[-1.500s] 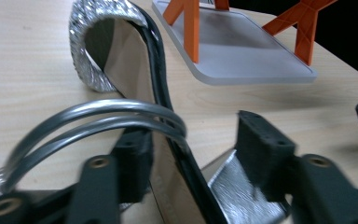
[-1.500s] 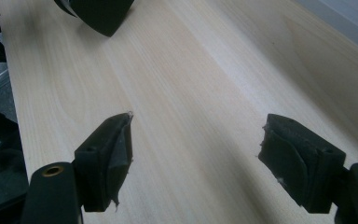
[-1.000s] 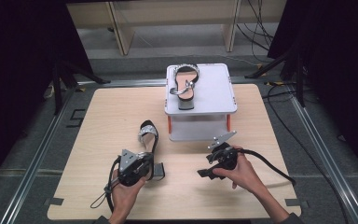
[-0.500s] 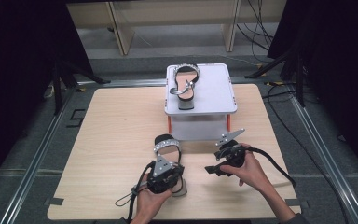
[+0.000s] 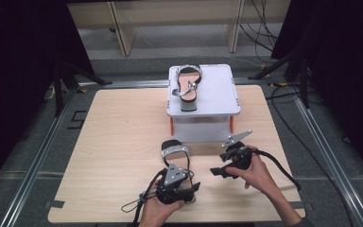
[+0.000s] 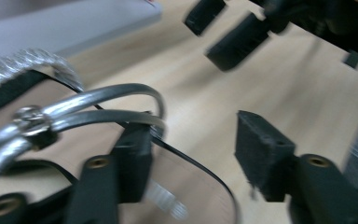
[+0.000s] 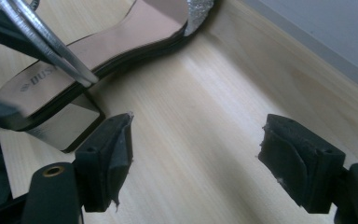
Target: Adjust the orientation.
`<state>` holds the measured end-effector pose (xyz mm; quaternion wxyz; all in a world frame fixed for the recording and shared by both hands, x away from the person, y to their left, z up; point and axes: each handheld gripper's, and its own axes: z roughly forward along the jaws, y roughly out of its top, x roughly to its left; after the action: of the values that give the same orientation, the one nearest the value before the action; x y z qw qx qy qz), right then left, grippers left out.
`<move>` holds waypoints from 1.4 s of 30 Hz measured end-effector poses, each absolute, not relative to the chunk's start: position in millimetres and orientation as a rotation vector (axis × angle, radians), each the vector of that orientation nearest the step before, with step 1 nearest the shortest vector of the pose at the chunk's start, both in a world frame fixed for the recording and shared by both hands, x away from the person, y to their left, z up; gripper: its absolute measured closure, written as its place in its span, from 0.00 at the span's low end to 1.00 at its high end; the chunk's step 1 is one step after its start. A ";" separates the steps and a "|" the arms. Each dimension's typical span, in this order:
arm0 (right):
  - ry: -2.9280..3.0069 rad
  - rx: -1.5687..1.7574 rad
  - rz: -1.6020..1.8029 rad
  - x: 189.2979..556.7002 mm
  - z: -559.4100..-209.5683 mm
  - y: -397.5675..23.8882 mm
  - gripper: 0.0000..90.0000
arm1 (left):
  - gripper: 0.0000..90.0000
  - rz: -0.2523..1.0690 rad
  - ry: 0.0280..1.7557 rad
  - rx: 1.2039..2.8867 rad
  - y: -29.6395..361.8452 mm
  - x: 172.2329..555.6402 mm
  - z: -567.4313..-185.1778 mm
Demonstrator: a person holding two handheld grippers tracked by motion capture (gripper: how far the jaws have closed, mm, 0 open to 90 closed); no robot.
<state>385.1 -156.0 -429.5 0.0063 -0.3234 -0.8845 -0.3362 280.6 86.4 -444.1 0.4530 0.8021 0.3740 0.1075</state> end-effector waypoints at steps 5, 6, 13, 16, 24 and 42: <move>-2.774 -0.935 -1.046 376.0 -425.1 -146.2 0.32 | 0.36 0.262 0.924 2.010 100.0 263.1 -440.2; -2.788 -0.884 -1.056 376.5 -425.4 -144.4 0.32 | 0.36 0.252 0.927 1.978 102.8 258.9 -438.5; -2.814 -0.746 -1.120 362.1 -421.4 -120.1 0.45 | 0.36 0.270 0.974 1.934 140.1 241.0 -438.9; -2.829 -0.723 -1.117 358.9 -424.4 -109.0 0.48 | 0.36 0.334 1.005 1.965 156.6 238.8 -445.3; -2.874 -0.678 -1.096 362.9 -435.9 -86.6 0.68 | 0.35 0.310 1.137 1.943 193.3 246.2 -465.2; -2.955 -0.645 -1.032 384.3 -426.7 -148.7 0.91 | 0.35 0.355 1.183 1.895 210.5 248.7 -465.5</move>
<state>384.3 -148.7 -426.7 -0.0273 -0.2018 -0.9243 -0.3227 248.7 210.5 -465.5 0.4258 0.7579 0.4734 0.1422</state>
